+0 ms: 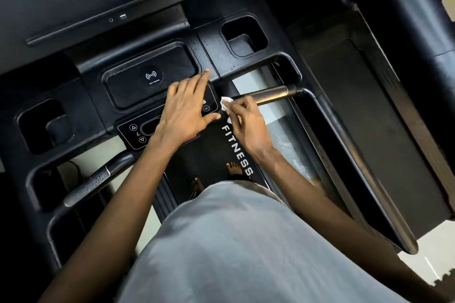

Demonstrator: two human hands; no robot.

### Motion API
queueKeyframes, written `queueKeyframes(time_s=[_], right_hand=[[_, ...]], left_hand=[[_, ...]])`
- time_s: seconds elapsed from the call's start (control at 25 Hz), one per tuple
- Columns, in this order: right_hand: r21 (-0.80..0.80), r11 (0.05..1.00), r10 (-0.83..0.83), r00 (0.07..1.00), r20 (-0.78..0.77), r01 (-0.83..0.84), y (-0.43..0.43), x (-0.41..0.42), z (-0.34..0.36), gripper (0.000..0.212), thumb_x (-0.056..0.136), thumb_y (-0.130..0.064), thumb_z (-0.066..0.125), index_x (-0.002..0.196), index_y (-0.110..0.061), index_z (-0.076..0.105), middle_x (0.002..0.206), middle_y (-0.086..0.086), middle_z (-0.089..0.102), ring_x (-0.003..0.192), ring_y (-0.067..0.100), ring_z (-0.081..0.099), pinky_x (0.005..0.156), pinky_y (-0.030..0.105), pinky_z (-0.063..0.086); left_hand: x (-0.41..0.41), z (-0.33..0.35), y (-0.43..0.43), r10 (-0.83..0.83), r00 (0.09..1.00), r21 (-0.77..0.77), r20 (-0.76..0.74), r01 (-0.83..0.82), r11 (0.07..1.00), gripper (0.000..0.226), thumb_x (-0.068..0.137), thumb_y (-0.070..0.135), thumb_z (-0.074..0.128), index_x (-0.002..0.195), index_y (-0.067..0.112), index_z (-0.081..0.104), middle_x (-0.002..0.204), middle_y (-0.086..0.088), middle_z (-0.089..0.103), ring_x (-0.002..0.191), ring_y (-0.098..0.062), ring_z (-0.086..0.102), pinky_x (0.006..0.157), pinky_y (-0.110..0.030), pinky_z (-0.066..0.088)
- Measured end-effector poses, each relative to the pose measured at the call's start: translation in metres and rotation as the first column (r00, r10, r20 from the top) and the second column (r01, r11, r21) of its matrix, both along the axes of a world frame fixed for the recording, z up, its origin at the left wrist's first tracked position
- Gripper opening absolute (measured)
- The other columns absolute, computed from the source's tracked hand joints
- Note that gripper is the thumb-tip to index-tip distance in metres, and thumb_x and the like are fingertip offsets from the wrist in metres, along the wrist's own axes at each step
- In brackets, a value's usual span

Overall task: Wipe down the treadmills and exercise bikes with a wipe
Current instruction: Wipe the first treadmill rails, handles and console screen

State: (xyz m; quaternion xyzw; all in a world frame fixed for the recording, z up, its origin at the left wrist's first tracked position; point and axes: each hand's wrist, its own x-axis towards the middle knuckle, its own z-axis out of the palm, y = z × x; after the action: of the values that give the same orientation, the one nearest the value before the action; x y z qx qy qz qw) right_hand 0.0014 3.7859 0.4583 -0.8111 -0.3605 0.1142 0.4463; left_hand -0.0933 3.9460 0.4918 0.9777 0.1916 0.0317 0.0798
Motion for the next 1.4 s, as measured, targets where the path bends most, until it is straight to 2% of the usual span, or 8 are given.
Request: queueKeyframes(time_s=[0.2,0.28,0.4,0.6,0.8,0.96,1.04,1.4], right_hand=[[0.121,0.881,-0.389,0.847,-0.362,0.457,-0.023,0.026,-0.016,0.01,0.091,-0.009,0.071,0.101,-0.011,0.072,0.103,0.005,0.065,0.09,0.009,0.064,0.086,0.023,0.053],[0.089,0.701,-0.467,0.55,-0.692,0.707,-0.014,0.022,-0.017,0.01,0.091,-0.008,0.071,0.096,-0.013,0.063,0.093,0.005,0.064,0.078,0.009,0.065,0.081,0.027,0.056],[-0.076,0.533,-0.242,0.066,-0.968,0.842,-0.009,0.027,-0.013,0.012,0.095,0.001,0.061,0.104,-0.006,0.059,0.087,0.006,0.062,0.071,0.006,0.065,0.072,0.018,0.058],[-0.315,0.623,-0.161,-0.276,-0.948,0.716,-0.004,0.055,-0.016,0.018,0.098,0.005,0.047,0.086,-0.003,0.058,0.081,0.007,0.058,0.073,0.011,0.059,0.064,0.02,0.059],[-0.211,0.815,-0.229,-0.035,-0.973,0.54,-0.008,0.021,0.0,0.013,0.094,0.004,0.059,0.088,-0.007,0.064,0.08,0.007,0.067,0.076,0.013,0.066,0.069,0.02,0.059],[-0.071,0.932,-0.328,0.741,-0.586,0.356,-0.034,0.047,-0.002,0.006,0.088,-0.007,0.071,0.091,-0.01,0.067,0.086,0.002,0.068,0.07,0.005,0.062,0.072,0.017,0.049],[-0.08,0.977,-0.213,0.92,-0.33,0.197,-0.043,0.056,0.003,0.008,0.089,-0.011,0.069,0.095,-0.015,0.072,0.095,-0.001,0.069,0.076,-0.002,0.063,0.075,0.01,0.046],[-0.252,0.902,0.383,0.919,0.098,-0.349,0.017,0.054,0.016,0.045,0.082,0.013,0.049,0.117,-0.004,0.072,0.11,0.011,0.065,0.099,0.028,0.055,0.093,0.023,0.04]], left_hand=[[-0.009,-0.004,-0.008,0.117,0.993,-0.051,0.004,-0.116,0.992,0.112,0.077,0.063,0.072,0.158,0.007,0.018,0.149,-0.015,0.045,0.133,-0.032,0.042,0.11,-0.046,0.026],[-0.01,-0.003,-0.01,0.132,0.991,-0.065,-0.001,-0.132,0.989,0.11,0.077,0.063,0.072,0.158,0.007,0.02,0.149,-0.015,0.045,0.134,-0.032,0.042,0.111,-0.047,0.026],[-0.007,-0.001,-0.011,0.148,0.989,-0.072,0.005,-0.147,0.986,0.104,0.077,0.061,0.074,0.156,0.01,0.027,0.15,-0.012,0.044,0.136,-0.03,0.041,0.112,-0.047,0.025],[-0.006,0.003,-0.013,0.171,0.985,-0.102,0.003,-0.17,0.98,0.101,0.077,0.061,0.074,0.155,0.013,0.03,0.152,-0.007,0.042,0.137,-0.027,0.038,0.113,-0.045,0.024],[-0.009,0.002,-0.016,0.249,0.968,-0.15,0.016,-0.244,0.958,0.111,0.074,0.062,0.076,0.157,0.01,0.023,0.154,-0.013,0.037,0.141,-0.031,0.034,0.116,-0.047,0.021],[-0.026,-0.003,-0.022,0.417,0.907,-0.172,0.058,-0.402,0.899,0.119,0.071,0.064,0.077,0.157,0.004,0.021,0.155,-0.02,0.034,0.145,-0.034,0.027,0.12,-0.046,0.013],[-0.037,-0.003,-0.022,0.438,0.896,-0.136,0.072,-0.427,0.894,0.114,0.072,0.066,0.076,0.156,0.007,0.025,0.153,-0.018,0.037,0.145,-0.033,0.028,0.12,-0.045,0.01],[-0.042,-0.002,-0.019,0.457,0.888,-0.12,0.055,-0.448,0.886,0.099,0.072,0.061,0.078,0.15,0.013,0.039,0.144,-0.012,0.049,0.14,-0.03,0.037,0.12,-0.045,0.015]])
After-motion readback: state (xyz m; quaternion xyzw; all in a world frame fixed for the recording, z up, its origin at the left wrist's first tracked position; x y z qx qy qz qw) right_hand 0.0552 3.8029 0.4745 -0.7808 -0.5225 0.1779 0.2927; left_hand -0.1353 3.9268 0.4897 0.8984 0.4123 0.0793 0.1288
